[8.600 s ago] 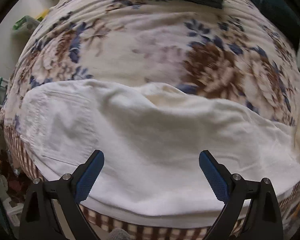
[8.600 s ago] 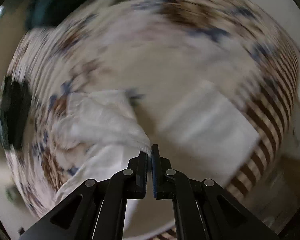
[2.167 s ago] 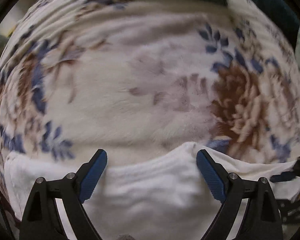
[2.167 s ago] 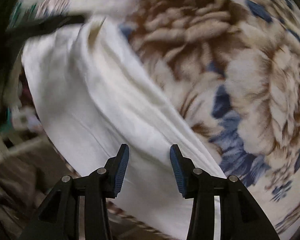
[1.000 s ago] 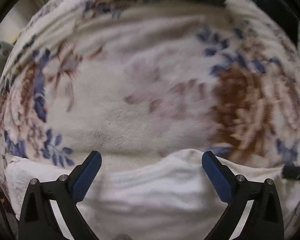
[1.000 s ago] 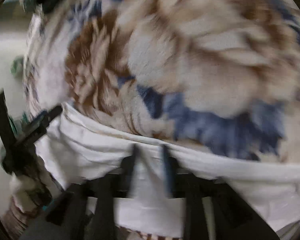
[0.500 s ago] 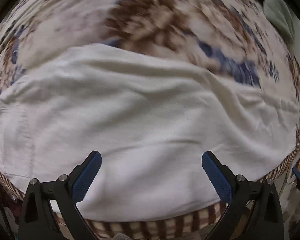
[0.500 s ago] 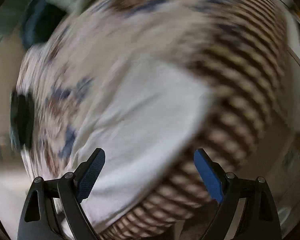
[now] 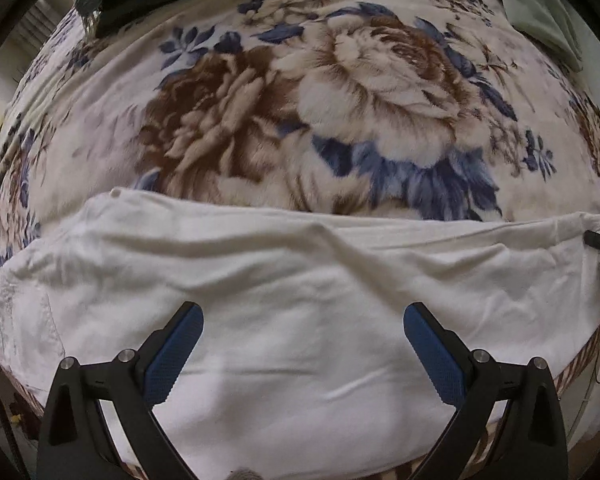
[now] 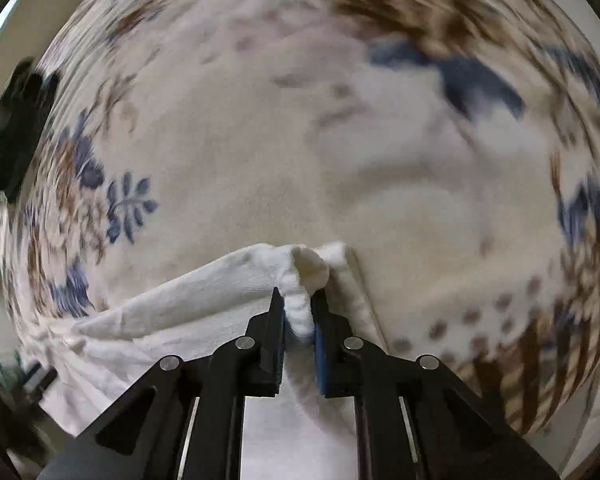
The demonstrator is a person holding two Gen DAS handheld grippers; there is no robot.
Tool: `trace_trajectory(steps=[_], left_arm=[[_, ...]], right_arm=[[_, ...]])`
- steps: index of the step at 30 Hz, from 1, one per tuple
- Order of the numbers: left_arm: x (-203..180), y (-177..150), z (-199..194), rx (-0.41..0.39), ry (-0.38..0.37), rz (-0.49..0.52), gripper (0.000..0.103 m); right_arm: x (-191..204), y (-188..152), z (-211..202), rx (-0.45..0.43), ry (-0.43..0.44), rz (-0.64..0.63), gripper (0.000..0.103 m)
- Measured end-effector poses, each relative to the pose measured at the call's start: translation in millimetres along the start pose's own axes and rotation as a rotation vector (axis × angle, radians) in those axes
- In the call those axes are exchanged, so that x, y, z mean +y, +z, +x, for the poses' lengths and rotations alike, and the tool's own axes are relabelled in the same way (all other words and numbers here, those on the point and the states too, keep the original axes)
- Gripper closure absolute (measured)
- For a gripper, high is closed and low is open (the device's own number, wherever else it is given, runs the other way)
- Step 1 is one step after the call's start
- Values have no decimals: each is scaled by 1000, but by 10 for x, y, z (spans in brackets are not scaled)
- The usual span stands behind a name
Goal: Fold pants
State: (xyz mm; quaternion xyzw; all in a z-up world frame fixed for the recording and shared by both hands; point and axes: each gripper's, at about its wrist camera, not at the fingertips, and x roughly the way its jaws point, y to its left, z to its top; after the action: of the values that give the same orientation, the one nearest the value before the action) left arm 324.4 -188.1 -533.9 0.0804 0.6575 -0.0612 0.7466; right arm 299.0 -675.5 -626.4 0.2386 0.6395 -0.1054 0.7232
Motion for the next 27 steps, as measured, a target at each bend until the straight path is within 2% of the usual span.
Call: trace_trajectory(steps=[2,3,5,6,10,11,13,14,17,19,20,22,24,27], left_arm=[[-71,75,37,-3,1,-8,0],[-74,100,54,-2,4,-15,0],[-115,225,143,-6,6,-22,0],[-143,248,214,-9,19,-18,0],[-191,396,497,2,66,-25,0],[-173,442,562,16,70,-34,0],[-153,501,640,40,53,-64,0],[-141,503,603,34,43,-72,0],[-133,400,363,5,-11,-54,0],[-200,249,274,20,-61,-52,0],[-245,125,295,55,-91,-55,0],[-294,-34,395,109,-112,-59,0],[-340,-187,598,162,-98,-60,0],[-361,-223,762,150,-84,-62,0]], right_arm=[[-53,5,-143,-74,-2,37,93],[-150,-4,-207,-109,5,98,93],[-282,-27,-196,-119,47,181,93],[-315,-48,-155,-120,40,205,93],[-434,-84,4,-83,74,263,92],[-474,-56,19,-67,107,283,84],[-573,-77,-35,-44,162,308,49],[-602,-111,-105,-47,155,323,23],[-760,-392,-417,-115,175,386,21],[-897,-718,-507,-122,229,478,21],[-942,-860,-494,-119,260,514,21],[-993,-1185,-342,-92,321,583,20],[-990,-1383,-143,-71,383,633,20],[-917,-1560,236,-113,552,718,21]])
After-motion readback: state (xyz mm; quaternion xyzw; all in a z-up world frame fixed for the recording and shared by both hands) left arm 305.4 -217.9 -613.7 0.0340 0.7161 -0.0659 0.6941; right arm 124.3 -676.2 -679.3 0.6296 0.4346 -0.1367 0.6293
